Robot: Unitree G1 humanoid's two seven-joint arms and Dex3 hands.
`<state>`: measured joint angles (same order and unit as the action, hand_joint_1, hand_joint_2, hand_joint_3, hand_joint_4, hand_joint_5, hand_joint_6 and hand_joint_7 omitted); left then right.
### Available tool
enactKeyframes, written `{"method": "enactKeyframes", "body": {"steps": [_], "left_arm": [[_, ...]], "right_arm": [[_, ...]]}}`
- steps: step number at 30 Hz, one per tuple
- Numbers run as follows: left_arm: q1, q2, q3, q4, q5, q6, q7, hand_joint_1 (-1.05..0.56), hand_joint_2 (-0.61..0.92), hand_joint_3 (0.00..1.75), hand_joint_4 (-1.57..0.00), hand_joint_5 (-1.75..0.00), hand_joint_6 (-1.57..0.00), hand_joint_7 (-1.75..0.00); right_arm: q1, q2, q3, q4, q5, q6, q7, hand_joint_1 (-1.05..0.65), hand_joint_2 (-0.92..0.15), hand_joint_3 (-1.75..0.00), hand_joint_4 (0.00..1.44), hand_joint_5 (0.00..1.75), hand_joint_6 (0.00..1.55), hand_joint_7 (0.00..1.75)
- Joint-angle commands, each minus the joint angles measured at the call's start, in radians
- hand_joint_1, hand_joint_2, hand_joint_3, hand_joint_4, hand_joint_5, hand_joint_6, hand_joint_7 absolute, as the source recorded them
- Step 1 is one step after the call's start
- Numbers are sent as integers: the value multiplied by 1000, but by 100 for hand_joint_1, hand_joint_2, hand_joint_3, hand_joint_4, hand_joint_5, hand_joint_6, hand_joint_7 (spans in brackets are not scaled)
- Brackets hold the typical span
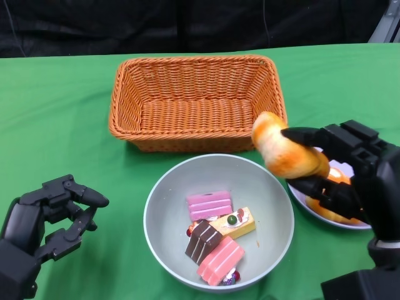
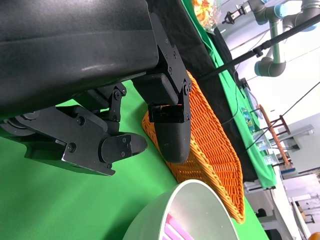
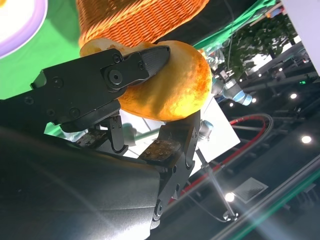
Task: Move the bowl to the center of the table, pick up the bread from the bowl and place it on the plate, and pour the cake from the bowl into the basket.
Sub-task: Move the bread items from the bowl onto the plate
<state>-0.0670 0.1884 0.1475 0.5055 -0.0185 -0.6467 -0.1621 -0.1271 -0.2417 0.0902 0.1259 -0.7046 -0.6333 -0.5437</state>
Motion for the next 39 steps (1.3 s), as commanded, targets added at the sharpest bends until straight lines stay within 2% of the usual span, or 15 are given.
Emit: {"method": "enactKeyframes", "body": {"steps": [1,2,4,9,12,17,24,28,39], "left_arm": [[-9,19,11,10,-13,-6,1,4,81,58,-77,-141,-86,-98],[-8,18,11,8,-17,-2,-2,4,80,58,-77,-140,-86,-98],[-10,19,11,9,-23,1,-8,4,80,58,-77,-140,-86,-98],[-11,22,11,12,-19,1,-6,4,81,57,-77,-140,-86,-98],[-12,25,11,14,-21,2,-9,5,82,56,-77,-140,-85,-98],[-15,28,11,24,-28,-7,-10,5,82,54,-78,-141,-85,-98],[-15,29,9,25,-26,-8,-6,4,84,51,-78,-140,-86,-97],[-6,32,16,11,-25,-3,2,5,84,49,-79,-140,-87,-97],[-6,36,17,13,-29,-3,-5,6,87,48,-78,-140,-86,-97]], "right_arm": [[15,-6,-61,0,29,8,-61,-23,-89,0,72,164,86,77],[19,-4,-72,1,28,13,-76,-23,-89,0,72,166,87,76],[24,-4,-86,6,35,13,-89,-20,-89,-1,73,159,87,75],[31,-7,-101,16,75,7,-79,-16,-89,0,76,154,86,77],[31,-37,-127,84,59,16,-115,-15,-89,0,80,157,86,78],[8,-70,-133,219,60,29,-140,-10,-84,0,84,139,92,69],[-5,-80,-125,259,63,22,-159,-10,-84,0,84,137,96,63],[-51,-50,-116,372,130,86,-97,-6,-84,0,82,131,97,54],[-99,-61,-89,463,193,105,-31,-4,-86,0,79,129,102,33]]}}
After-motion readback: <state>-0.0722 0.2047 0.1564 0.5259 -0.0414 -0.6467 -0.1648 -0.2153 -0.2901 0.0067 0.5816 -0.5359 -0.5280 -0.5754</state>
